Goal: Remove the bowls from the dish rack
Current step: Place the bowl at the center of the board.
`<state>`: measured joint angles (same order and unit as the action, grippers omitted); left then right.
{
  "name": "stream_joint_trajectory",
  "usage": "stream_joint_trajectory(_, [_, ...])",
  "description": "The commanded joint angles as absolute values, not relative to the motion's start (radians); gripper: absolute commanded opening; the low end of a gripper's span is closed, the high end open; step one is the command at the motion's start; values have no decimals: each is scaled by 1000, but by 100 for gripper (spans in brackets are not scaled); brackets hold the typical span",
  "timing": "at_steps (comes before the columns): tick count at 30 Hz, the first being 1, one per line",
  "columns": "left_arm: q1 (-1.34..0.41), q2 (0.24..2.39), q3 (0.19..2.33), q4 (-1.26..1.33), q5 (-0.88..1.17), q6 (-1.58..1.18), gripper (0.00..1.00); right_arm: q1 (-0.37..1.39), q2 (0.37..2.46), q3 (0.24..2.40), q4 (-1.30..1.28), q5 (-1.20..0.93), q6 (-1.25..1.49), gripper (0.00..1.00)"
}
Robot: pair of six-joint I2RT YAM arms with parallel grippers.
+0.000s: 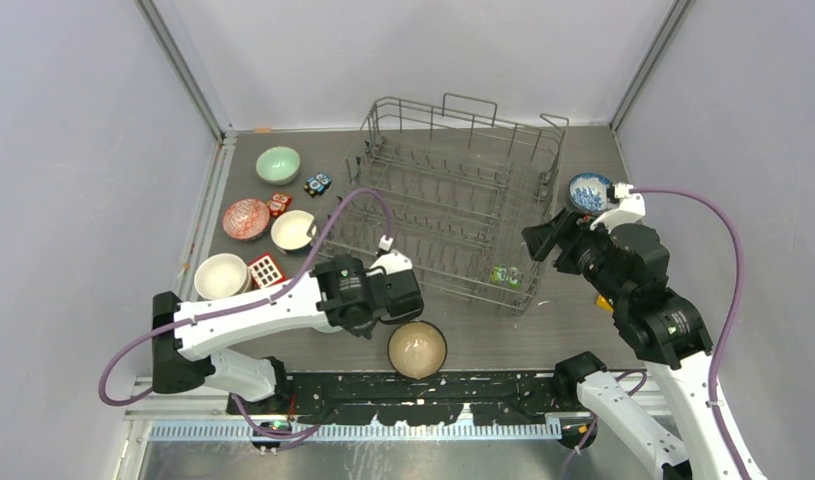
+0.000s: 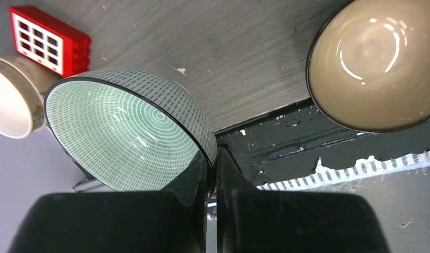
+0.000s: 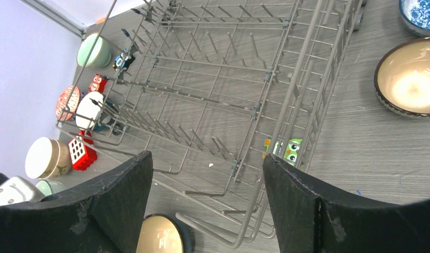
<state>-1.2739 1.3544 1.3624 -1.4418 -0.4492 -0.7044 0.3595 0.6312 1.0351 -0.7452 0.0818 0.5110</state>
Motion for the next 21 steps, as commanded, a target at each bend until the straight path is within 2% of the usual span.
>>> stream_joint_trajectory(1, [-1309,1345,1275,-1385,-433,-826,0,374,621,1014,-728,68,511,80])
stream_joint_trajectory(9, [-1321,1446,1120,-1160,-369,-832,0,383,627,996,-719,80,508,80])
stream_joint_trajectory(21, [-1320,1529,1017,-1013,-366,-828,0,384,637,997,-728,87,513,80])
